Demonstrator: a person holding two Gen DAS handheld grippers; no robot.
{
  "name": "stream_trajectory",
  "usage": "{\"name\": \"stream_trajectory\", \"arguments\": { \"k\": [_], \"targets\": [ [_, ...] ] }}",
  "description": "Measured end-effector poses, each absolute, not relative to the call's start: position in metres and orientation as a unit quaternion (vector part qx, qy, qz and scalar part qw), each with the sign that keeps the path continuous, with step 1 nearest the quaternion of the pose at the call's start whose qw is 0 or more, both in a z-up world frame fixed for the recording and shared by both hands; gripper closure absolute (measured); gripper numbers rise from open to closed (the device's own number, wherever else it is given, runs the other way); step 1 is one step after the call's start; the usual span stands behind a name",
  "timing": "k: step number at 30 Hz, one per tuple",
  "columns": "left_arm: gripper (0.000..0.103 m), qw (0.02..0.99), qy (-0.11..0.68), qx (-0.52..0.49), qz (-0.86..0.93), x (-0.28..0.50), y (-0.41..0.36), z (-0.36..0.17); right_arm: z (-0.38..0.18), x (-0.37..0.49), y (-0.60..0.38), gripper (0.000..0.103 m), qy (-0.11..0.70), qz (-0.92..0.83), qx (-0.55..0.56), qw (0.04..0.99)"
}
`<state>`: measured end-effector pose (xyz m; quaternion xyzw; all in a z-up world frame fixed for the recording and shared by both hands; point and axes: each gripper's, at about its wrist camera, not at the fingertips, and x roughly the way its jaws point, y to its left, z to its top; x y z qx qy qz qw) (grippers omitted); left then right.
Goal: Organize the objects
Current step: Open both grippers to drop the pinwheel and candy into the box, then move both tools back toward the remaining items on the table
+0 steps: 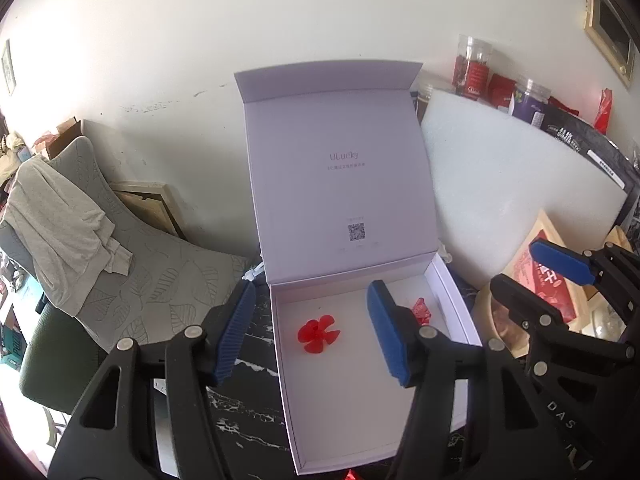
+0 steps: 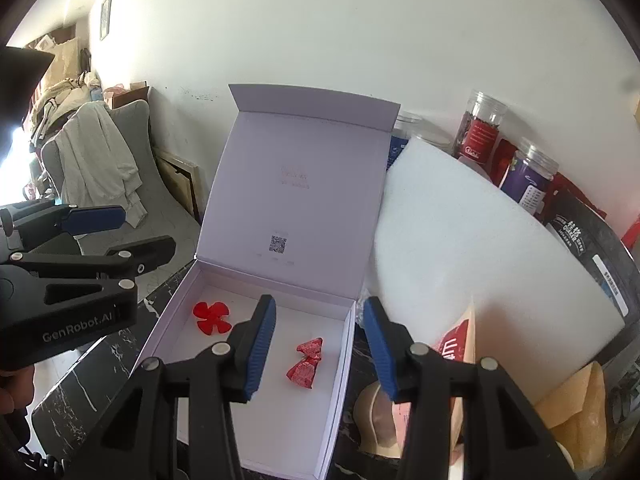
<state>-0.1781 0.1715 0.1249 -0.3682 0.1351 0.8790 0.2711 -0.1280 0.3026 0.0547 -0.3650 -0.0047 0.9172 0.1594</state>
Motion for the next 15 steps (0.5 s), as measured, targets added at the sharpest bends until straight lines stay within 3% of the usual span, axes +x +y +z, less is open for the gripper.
{"name": "stream_trajectory", "arguments": {
  "k": [15],
  "targets": [
    [0.040, 0.264, 0.124, -0.342, 0.893, -0.125, 0.130, 0.156, 0.081, -0.071, 0.263, 0.054, -0.024, 0.928, -0.338, 0.157]
  ]
}}
